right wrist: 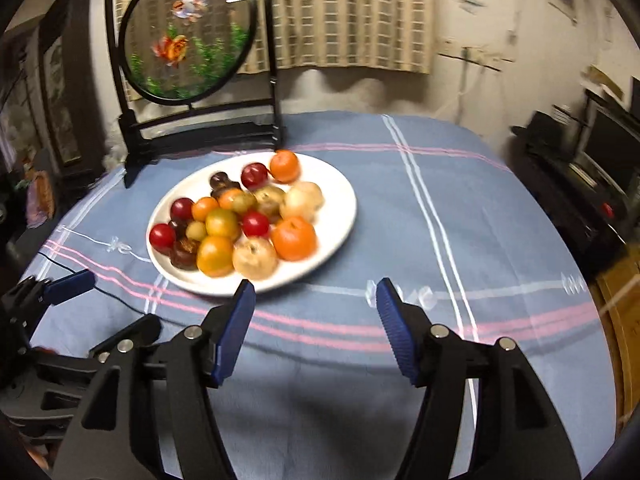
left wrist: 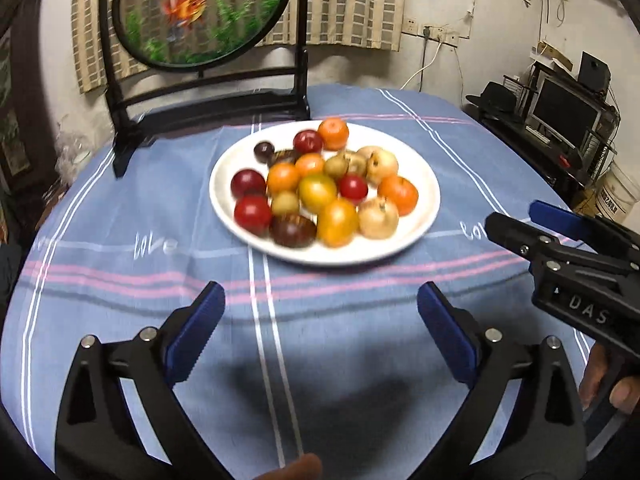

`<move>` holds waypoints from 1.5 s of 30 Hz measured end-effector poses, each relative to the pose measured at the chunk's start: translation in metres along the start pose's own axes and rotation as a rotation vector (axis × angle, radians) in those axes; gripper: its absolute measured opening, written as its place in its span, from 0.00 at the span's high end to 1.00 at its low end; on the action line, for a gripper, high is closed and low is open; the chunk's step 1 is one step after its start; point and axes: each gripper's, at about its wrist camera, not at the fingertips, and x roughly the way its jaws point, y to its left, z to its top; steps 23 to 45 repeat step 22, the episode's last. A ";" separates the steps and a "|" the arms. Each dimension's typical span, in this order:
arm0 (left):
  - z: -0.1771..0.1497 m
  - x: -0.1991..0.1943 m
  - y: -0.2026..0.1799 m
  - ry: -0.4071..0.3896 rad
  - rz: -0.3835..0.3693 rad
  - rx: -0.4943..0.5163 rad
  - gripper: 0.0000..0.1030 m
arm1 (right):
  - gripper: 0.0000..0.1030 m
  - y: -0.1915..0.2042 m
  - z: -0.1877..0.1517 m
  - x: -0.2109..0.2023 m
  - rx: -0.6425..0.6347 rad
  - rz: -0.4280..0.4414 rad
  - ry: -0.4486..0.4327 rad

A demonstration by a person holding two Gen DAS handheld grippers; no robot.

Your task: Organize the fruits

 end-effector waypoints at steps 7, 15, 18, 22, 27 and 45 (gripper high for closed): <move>-0.029 -0.011 0.001 -0.002 0.073 -0.015 0.02 | 0.38 -0.001 -0.031 -0.002 0.046 -0.049 0.019; -0.040 -0.008 0.004 0.024 0.082 -0.044 0.02 | 0.38 -0.004 -0.040 0.000 0.060 -0.042 0.033; -0.043 0.003 0.007 0.076 0.076 -0.061 0.02 | 0.38 -0.004 -0.044 0.005 0.059 -0.035 0.058; -0.049 0.013 0.013 0.097 0.098 -0.090 0.02 | 0.38 -0.002 -0.053 0.014 0.043 -0.043 0.103; -0.049 0.013 0.013 0.097 0.098 -0.090 0.02 | 0.38 -0.002 -0.053 0.014 0.043 -0.043 0.103; -0.049 0.013 0.013 0.097 0.098 -0.090 0.02 | 0.38 -0.002 -0.053 0.014 0.043 -0.043 0.103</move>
